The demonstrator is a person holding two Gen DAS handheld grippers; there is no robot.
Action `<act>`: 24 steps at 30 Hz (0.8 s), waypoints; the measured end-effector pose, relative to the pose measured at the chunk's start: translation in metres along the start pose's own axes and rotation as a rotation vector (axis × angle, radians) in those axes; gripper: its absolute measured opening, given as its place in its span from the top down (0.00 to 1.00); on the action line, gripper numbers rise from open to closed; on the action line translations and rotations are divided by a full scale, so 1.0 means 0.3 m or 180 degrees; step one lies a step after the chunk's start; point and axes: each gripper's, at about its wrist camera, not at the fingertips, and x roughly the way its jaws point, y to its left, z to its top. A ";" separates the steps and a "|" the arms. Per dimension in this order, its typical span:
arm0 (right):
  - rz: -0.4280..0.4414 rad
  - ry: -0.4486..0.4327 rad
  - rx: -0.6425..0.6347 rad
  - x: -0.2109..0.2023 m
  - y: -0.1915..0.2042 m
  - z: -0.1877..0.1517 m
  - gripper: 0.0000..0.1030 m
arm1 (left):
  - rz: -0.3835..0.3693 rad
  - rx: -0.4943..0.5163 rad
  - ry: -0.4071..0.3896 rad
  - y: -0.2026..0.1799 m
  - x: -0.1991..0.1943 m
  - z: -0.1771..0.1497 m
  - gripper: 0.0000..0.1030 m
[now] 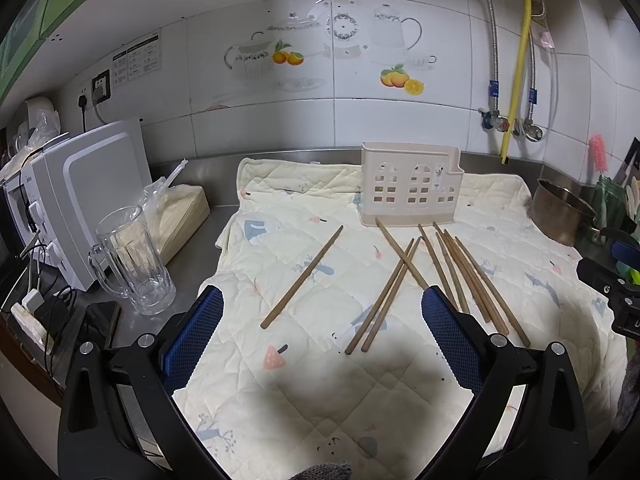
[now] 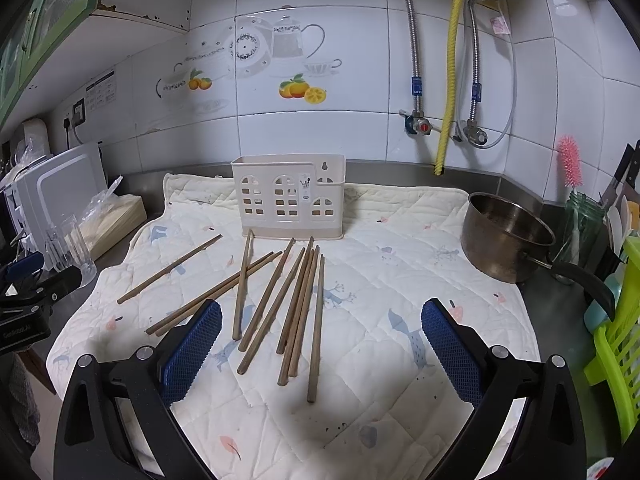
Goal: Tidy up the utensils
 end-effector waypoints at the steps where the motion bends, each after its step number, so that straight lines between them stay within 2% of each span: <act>1: 0.0005 0.0002 0.0000 0.000 0.000 -0.001 0.06 | -0.0003 -0.0003 0.0000 0.000 0.000 0.000 0.05; 24: 0.0022 0.0047 0.0003 0.021 0.008 -0.001 0.06 | 0.0009 -0.0015 0.0038 0.009 0.018 -0.001 0.05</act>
